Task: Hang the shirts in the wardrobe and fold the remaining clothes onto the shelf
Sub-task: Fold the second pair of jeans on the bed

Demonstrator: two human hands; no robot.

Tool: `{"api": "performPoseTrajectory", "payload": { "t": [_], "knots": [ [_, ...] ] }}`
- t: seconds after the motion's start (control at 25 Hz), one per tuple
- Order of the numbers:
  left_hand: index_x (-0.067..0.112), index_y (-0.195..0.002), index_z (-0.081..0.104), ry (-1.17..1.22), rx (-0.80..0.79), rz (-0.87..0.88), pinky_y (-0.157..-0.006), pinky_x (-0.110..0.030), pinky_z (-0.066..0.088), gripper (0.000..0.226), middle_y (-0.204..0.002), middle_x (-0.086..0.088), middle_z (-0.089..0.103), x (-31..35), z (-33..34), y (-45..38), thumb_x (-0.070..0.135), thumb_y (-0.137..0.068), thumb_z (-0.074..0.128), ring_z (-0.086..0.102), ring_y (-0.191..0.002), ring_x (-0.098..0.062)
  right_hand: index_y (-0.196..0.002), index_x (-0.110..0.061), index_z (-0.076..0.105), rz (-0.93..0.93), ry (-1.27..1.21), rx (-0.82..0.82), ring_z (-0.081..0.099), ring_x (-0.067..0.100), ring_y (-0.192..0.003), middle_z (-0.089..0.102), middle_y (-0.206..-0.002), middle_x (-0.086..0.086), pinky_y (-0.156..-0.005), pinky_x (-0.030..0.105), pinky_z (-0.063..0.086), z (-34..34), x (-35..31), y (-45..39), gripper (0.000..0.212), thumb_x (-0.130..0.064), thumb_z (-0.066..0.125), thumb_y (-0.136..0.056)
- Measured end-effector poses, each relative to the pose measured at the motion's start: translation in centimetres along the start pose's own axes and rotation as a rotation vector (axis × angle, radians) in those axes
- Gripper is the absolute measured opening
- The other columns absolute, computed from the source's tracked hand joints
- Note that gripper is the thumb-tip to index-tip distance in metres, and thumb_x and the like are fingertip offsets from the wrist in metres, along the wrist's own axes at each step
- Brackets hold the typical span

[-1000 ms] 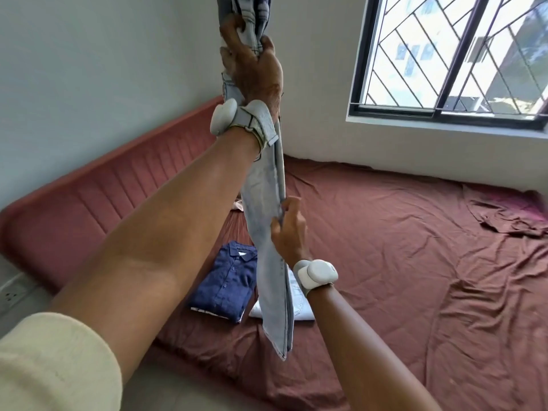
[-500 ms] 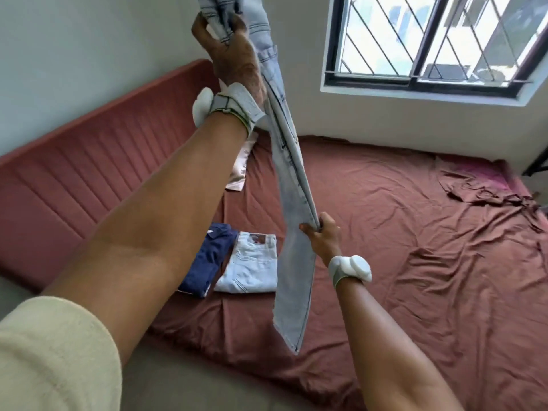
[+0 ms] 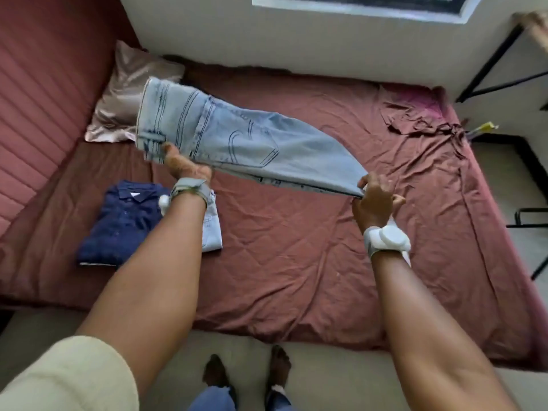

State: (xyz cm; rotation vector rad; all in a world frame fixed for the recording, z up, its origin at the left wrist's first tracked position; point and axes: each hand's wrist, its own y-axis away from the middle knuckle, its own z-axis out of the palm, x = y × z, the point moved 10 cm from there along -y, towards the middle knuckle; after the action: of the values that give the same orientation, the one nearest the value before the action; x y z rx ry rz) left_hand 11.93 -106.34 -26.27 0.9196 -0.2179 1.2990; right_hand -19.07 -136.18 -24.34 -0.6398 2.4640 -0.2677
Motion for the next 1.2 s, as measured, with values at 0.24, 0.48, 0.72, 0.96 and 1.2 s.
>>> {"api": "performPoseTrajectory", "payload": {
  "t": [0.24,0.48,0.72,0.96,1.2],
  "knots": [
    [0.013,-0.131,0.057,-0.079,0.312,-0.073,-0.106,-0.050,0.041,0.043,-0.131,-0.010,0.060,-4.7,-22.4,-9.0,0.037,-0.100,0.039,0.057,-0.117,-0.028,-0.084,-0.019,0.055,-0.103,0.281,-0.404,0.051,0.030,-0.086,0.050,-0.087,0.008,-0.075,0.043,0.037,16.0,0.1,13.2,0.040,-0.002,0.067,-0.050],
    [0.019,-0.133,0.057,-0.102,0.474,-0.251,-0.105,-0.059,0.037,0.045,-0.128,-0.007,0.063,-7.8,-45.8,-16.5,0.036,-0.093,0.048,0.057,-0.121,-0.030,-0.132,-0.022,0.046,-0.124,0.243,-1.086,0.029,0.032,-0.131,0.032,-0.144,0.010,-0.100,0.049,0.032,36.3,0.2,32.8,0.049,-0.033,0.064,-0.088],
    [0.017,-0.131,0.060,-0.085,0.528,-0.262,-0.101,-0.057,0.042,0.043,-0.125,-0.008,0.065,-8.0,-51.4,-18.0,0.032,-0.091,0.057,0.060,-0.117,-0.031,-0.144,-0.029,0.035,-0.191,0.218,-0.968,0.010,0.031,-0.145,0.008,-0.162,0.003,-0.102,0.055,0.026,42.0,-4.0,35.1,0.057,-0.052,0.050,-0.094],
    [0.008,-0.131,0.047,-0.716,1.027,-0.293,-0.103,-0.047,0.043,0.047,-0.130,-0.012,0.050,-4.7,-54.6,-14.1,0.038,-0.094,0.052,0.051,-0.117,-0.032,-0.140,-0.025,0.040,-0.072,0.275,-0.962,0.015,0.031,-0.142,0.014,-0.159,0.007,-0.101,0.057,0.026,42.8,-2.6,37.0,0.049,-0.045,0.048,-0.096],
    [0.019,-0.123,0.055,-2.001,0.146,0.289,-0.091,-0.046,0.043,0.044,-0.133,-0.010,0.044,-8.6,-39.6,-14.3,0.021,-0.080,0.063,0.044,-0.116,-0.035,-0.148,-0.020,0.032,-0.199,0.219,-0.997,0.008,0.033,-0.148,0.007,-0.162,0.008,-0.108,0.052,0.025,43.5,-4.7,35.9,0.057,-0.038,0.050,-0.097]
  ]
}}
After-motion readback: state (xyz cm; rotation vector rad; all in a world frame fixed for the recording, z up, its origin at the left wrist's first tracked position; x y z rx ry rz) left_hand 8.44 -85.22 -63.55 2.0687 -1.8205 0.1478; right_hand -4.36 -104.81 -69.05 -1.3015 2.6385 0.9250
